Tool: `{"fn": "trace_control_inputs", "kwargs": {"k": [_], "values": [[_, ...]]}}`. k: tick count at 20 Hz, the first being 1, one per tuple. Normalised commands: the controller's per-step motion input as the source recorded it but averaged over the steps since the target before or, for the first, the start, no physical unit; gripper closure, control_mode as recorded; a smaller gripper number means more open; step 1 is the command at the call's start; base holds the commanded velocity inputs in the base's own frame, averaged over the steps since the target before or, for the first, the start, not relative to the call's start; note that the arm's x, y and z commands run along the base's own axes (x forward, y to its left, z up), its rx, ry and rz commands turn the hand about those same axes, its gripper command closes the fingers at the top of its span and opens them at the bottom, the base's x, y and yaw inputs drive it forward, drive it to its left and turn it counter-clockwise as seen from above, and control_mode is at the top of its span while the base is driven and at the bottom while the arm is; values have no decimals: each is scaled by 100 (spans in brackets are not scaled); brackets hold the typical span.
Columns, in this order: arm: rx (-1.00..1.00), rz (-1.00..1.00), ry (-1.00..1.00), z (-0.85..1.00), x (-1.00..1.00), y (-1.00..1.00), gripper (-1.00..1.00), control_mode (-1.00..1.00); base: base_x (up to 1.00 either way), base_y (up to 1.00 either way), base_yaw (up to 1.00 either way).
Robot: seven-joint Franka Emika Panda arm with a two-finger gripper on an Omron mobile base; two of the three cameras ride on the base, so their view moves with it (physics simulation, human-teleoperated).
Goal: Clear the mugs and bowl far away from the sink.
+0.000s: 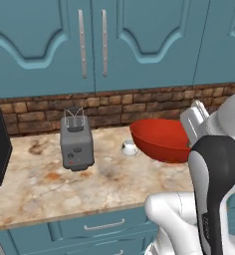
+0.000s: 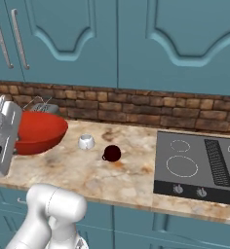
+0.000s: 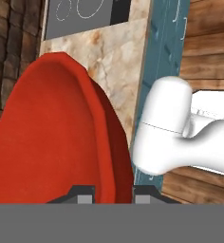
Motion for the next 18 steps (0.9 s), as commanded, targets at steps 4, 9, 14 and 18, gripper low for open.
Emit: {"fn": "trace_control_inputs", "kwargs": {"k": [4, 9, 14, 18], "values": [[0, 0, -7, -48, -57, 0, 100, -100, 0, 0, 0], [0, 0, 1, -48, -4, 0, 100, -100, 0, 0, 0], [0, 2, 1, -45, 18, -7, 100, -100, 0, 0, 0], [0, 4, 0, -45, 26, -7, 100, -100, 0, 0, 0]]}}
